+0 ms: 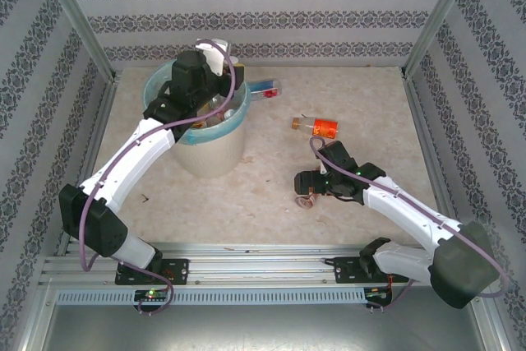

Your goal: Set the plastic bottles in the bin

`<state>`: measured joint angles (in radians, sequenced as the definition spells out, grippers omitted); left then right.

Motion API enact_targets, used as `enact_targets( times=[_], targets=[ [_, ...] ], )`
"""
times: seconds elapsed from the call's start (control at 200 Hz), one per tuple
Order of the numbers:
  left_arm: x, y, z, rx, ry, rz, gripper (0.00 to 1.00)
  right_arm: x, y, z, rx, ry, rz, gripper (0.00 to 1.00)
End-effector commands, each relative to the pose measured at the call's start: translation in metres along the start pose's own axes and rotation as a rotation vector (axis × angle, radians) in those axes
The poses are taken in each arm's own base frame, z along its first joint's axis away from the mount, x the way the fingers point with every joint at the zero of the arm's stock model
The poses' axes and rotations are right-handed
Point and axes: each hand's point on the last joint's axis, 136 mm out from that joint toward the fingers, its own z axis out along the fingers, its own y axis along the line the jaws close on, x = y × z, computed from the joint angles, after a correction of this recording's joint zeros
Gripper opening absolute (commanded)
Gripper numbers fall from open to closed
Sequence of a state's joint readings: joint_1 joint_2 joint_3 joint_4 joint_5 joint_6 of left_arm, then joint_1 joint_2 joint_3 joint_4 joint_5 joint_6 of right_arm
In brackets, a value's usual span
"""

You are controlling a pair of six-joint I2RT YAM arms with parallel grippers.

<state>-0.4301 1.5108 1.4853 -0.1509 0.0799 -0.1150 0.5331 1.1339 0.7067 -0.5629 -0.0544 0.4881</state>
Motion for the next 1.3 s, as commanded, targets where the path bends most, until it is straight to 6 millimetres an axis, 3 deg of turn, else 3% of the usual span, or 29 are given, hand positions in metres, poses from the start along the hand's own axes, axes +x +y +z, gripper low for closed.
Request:
enact_targets(
  times=[0.0,0.2,0.325,0.415,0.585,0.64,0.704,0.799,0.869,0.999,1.074,1.179,1.294],
  targets=[
    [0.074,-0.005,-0.008,0.022,0.277,-0.184,0.0,-0.011,0.007,-0.012,-0.013,-0.042,-0.019,0.98],
    [0.037,0.001,-0.03,-0.023,0.237,-0.088,0.0,-0.018,0.008,-0.018,-0.009,-0.062,-0.034,0.98],
    [0.031,0.002,-0.037,-0.025,0.254,-0.027,0.0,-0.019,0.011,-0.016,-0.019,-0.055,-0.039,0.98],
    [0.046,-0.001,-0.035,-0.014,0.303,-0.011,0.0,-0.018,0.01,-0.015,-0.015,-0.054,-0.042,0.98],
    [0.098,0.009,-0.028,-0.042,0.336,-0.011,0.0,-0.016,0.008,-0.013,-0.011,-0.052,-0.036,0.98],
    [0.111,0.012,-0.025,-0.049,0.327,-0.007,0.1,-0.016,0.008,-0.012,-0.014,-0.051,-0.034,0.98],
    [0.124,0.016,-0.021,-0.063,0.329,-0.005,0.11,-0.016,0.009,-0.012,-0.018,-0.049,-0.034,0.98],
    [0.132,0.019,-0.016,-0.074,0.348,0.0,0.13,-0.016,0.01,-0.011,-0.018,-0.045,-0.03,0.98],
    [0.135,0.019,-0.013,-0.075,0.363,-0.002,0.2,-0.018,0.011,-0.012,-0.021,-0.047,-0.026,0.98],
    [0.118,0.016,-0.02,-0.064,0.314,-0.007,0.63,-0.018,0.013,-0.012,-0.023,-0.045,-0.021,0.98],
    [0.098,0.014,-0.028,-0.058,0.256,-0.008,0.75,-0.018,0.014,-0.014,-0.028,-0.049,-0.019,0.98],
    [0.062,0.009,-0.044,-0.041,0.17,-0.007,0.78,-0.021,0.015,-0.015,-0.027,-0.056,-0.022,0.98],
    [0.018,0.004,-0.068,-0.031,0.072,-0.004,0.73,-0.024,0.017,-0.015,-0.024,-0.053,-0.03,0.98]
  ],
)
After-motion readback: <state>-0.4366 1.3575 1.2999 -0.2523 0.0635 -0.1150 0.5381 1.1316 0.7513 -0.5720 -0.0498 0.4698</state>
